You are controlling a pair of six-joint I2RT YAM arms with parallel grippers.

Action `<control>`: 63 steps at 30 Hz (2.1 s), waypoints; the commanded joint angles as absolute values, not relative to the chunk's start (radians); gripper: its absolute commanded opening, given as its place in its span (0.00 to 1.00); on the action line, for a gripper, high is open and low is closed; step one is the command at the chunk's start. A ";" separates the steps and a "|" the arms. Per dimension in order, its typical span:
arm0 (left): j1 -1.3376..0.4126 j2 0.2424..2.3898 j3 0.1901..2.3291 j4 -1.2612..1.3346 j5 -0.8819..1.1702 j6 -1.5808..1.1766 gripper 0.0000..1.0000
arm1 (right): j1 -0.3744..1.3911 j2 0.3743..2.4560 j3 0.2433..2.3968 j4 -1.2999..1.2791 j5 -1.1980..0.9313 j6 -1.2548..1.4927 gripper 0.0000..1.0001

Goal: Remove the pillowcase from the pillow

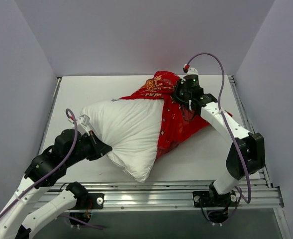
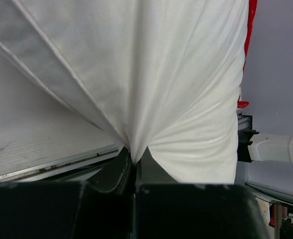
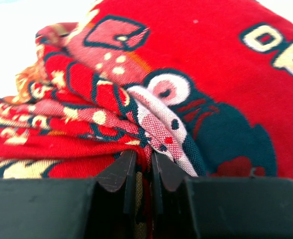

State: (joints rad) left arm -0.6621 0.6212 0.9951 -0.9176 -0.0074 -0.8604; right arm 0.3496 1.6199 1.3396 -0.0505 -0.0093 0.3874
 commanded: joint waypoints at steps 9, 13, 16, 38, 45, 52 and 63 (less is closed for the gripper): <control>-0.664 0.920 1.092 -0.583 0.064 -0.824 0.02 | 0.348 1.292 1.102 -0.024 -0.084 0.399 0.58; -0.666 0.988 1.196 -0.584 -0.009 -0.790 0.02 | 0.354 1.146 1.028 -0.162 -0.066 0.387 0.66; -0.663 1.038 1.270 -0.607 -0.073 -0.764 0.02 | 0.359 1.034 0.965 -0.221 -0.078 0.416 0.67; -0.663 1.115 1.356 -0.604 -0.156 -0.739 0.02 | 0.422 0.959 0.755 -0.164 -0.126 0.549 0.77; -0.661 1.118 1.359 -0.603 -0.147 -0.736 0.02 | 0.437 1.032 0.692 -0.054 -0.167 0.587 0.52; -0.655 1.091 1.409 -0.661 -0.166 -0.719 0.02 | 0.426 1.095 0.706 -0.074 -0.005 0.574 0.00; -0.413 0.997 1.683 -0.981 -0.012 -0.586 0.02 | 0.006 1.138 0.736 -0.098 0.144 0.687 0.00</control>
State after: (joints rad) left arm -0.5064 1.1416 1.5089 -0.9302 0.0620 -0.6704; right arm 0.1238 1.1061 0.7334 -0.0471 -0.1371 0.6670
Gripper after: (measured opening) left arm 0.054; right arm 0.045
